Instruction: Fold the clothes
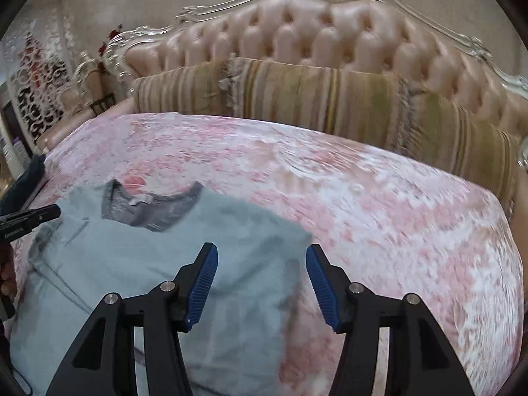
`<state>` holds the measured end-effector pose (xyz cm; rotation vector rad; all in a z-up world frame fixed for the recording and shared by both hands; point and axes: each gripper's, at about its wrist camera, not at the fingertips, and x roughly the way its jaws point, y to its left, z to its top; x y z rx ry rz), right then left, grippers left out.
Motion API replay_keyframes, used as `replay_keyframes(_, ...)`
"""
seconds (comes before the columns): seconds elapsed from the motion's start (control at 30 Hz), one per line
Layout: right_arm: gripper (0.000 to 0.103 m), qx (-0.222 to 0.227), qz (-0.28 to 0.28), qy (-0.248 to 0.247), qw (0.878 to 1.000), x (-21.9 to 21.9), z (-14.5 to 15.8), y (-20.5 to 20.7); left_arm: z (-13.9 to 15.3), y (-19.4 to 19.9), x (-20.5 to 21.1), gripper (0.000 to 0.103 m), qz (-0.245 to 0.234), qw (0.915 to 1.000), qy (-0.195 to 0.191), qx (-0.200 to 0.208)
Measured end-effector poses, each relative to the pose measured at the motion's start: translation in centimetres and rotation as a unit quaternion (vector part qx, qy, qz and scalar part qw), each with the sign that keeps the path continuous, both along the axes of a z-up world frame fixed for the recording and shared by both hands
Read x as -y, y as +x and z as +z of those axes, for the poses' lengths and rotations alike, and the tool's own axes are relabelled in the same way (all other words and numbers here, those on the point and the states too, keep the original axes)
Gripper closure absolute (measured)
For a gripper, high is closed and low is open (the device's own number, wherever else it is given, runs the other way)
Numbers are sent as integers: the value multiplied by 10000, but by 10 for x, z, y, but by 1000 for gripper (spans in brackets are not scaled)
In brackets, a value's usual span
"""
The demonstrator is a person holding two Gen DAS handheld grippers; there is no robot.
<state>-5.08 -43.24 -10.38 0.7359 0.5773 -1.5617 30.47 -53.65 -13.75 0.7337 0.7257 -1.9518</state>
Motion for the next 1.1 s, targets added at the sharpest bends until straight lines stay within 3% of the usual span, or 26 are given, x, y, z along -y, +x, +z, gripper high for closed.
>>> replay_keyframes(0.13, 57, -515, -317, 436, 9972, 25, -17, -3, -2, 16, 6, 94, 308, 9994, -91, 117)
replay_keyframes(0.33, 58, -834, -481, 618, 9934, 26, -28, -9, -9, 26, 13, 94, 479, 9988, -23, 132)
replay_keyframes(0.53, 58, -666, -565, 321, 9957, 20, -15, -13, -3, 24, 13, 93, 466, 9986, -226, 147)
replay_keyframes(0.67, 56, -728, -705, 485, 9937, 22, -20, -23, -16, 21, 22, 73, 496, 9976, -27, 473)
replay_keyframes(0.8, 56, -716, -708, 661, 9927, 23, -33, -29, -18, 20, 21, 67, 482, 9966, -136, 657)
replay_keyframes(1.0, 48, -622, -742, 614, 9934, 17, -30, -35, -17, 38, 22, 63, 710, 9972, 7, 220)
replay_keyframes(1.1, 48, -464, -811, 398, 9948, 14, -22, -38, -10, 53, 22, 63, 819, 9964, -20, -210)
